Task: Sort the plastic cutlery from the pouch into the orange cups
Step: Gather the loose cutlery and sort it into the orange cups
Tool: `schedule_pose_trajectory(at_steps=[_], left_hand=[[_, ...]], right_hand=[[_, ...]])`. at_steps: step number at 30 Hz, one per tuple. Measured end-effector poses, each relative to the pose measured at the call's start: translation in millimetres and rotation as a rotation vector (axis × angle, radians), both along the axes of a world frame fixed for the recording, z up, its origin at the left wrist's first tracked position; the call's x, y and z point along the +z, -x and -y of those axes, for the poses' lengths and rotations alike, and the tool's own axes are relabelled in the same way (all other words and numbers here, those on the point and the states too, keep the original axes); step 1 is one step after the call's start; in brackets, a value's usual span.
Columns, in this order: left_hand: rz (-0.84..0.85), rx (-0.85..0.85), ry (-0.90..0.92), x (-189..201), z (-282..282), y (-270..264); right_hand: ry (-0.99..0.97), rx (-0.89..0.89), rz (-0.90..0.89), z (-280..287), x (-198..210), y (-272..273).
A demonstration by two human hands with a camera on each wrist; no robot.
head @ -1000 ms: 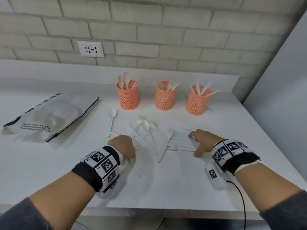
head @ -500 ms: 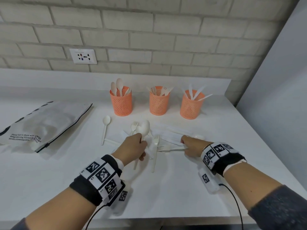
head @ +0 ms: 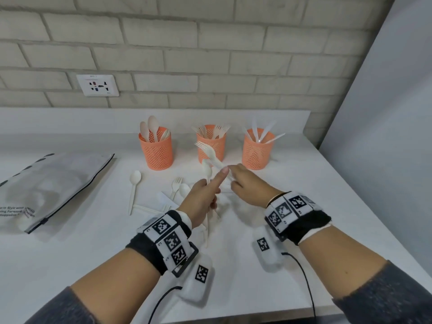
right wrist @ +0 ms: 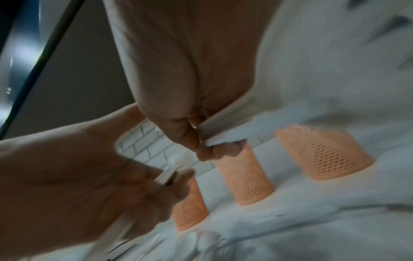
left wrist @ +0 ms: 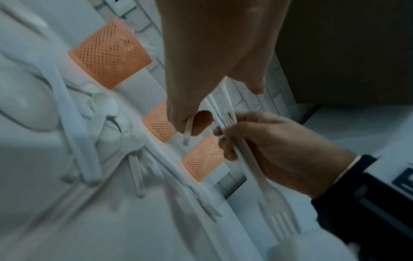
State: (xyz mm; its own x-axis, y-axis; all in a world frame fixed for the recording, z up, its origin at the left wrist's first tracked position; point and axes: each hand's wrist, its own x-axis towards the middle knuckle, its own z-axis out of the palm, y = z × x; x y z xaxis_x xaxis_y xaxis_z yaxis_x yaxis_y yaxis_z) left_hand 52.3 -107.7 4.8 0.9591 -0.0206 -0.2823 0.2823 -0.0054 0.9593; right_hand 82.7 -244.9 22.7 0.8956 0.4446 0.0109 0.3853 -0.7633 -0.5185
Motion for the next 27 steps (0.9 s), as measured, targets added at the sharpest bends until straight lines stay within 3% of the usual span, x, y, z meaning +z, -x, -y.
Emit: schedule_pose_trajectory(at_steps=[3,6,11,13,15,17,20,27], left_hand=[[0.036,0.053,0.111,2.4,4.5,-11.1],[0.051,0.243,0.204,-0.7,-2.6,-22.1],[0.006,0.464,0.388,2.2,-29.9,-26.2],[-0.021,0.538,0.493,4.4,-41.6,-28.9],[-0.012,0.58,0.567,4.9,-53.3,-32.1],[0.0,0.574,0.553,3.2,-63.5,-32.8],[0.022,0.54,0.461,1.1,-73.9,-30.2],[0.04,0.554,0.394,3.3,-84.6,-27.3]], right_hand=[[-0.164,0.065,0.029,-29.9,0.9,7.4],[-0.227,0.071,0.003,-51.6,-5.7,10.1],[-0.48,0.151,-0.273,-53.2,2.0,2.4],[-0.538,0.089,-0.26,-41.9,6.4,-12.8],[-0.338,-0.045,-0.14,-23.8,0.3,-36.5],[0.07,-0.16,-0.114,-7.6,-17.0,-55.2],[0.5,-0.173,-0.139,-1.2,-44.6,-64.3],[0.527,-0.151,-0.15,-9.4,-58.4,-62.5]])
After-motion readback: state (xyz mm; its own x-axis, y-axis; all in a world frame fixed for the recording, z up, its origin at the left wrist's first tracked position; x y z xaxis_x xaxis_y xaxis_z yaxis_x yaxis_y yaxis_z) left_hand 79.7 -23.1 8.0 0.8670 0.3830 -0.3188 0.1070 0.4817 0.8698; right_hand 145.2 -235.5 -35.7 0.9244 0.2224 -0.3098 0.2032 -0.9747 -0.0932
